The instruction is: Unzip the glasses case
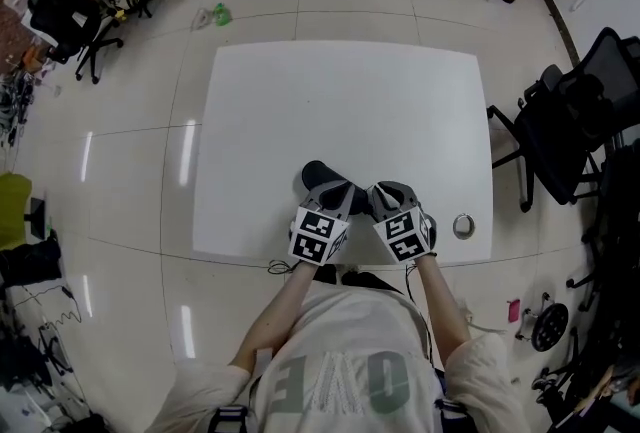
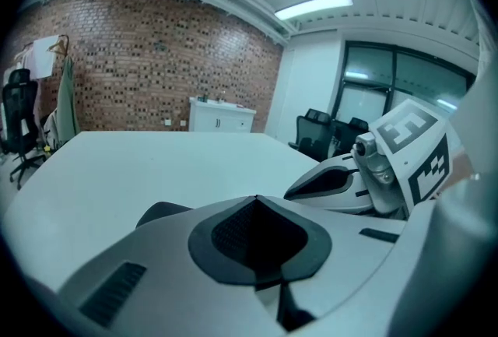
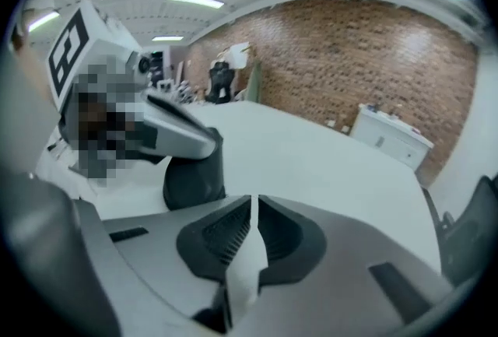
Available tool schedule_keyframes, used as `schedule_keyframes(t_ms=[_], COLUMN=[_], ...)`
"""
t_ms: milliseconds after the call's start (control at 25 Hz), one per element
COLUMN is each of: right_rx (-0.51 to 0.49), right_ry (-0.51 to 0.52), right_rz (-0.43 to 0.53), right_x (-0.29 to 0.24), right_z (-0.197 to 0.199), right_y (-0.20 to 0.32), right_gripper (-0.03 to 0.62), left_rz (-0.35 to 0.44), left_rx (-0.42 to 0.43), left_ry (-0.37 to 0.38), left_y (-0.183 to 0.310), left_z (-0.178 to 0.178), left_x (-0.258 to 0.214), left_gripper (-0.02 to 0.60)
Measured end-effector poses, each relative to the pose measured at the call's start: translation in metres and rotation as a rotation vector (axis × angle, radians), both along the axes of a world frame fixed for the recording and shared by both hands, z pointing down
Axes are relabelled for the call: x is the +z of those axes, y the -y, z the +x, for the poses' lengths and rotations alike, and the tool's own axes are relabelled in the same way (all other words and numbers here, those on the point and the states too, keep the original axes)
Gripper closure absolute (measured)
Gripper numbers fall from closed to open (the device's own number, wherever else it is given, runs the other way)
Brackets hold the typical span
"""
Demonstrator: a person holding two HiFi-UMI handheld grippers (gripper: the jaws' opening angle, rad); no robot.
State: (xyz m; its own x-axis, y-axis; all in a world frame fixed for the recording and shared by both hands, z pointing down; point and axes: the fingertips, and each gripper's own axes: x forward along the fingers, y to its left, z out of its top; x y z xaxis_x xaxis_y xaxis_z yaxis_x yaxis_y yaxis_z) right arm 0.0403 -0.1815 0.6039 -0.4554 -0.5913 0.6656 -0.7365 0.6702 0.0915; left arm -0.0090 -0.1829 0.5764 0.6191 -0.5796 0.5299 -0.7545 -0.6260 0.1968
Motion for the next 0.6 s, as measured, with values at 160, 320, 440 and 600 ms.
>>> schedule_keyframes(t_ms=[160,320,440,600], right_rx=[0.259,0.420,0.451,0.428], right_ry=[0.241,0.557,0.604,0.614], right_rz=[0.145,0.191,0.227,0.230], right_x=[-0.070,-0.124,-0.136,-0.148], right_z=[0.023,0.043,0.053,0.055], right_y=[0.001,-0.005,-0.016,-0.041], right_gripper=[0.548,0.549,0.549,0.549], left_rz=[0.149,0.253,0.272,0.295], left_rx=[-0.164,-0.302,-0.313,-0.318], left_ry=[-0.269,-0.388,-0.362,-0.379], left_y=[0.008,0.014,0.004,-0.022], left_z=[-0.030,-0.058,-0.064,-0.081], left_x=[-0.057,-0.094,-0.103,-0.125], left_gripper=[0.589,0.589,0.589,0.589])
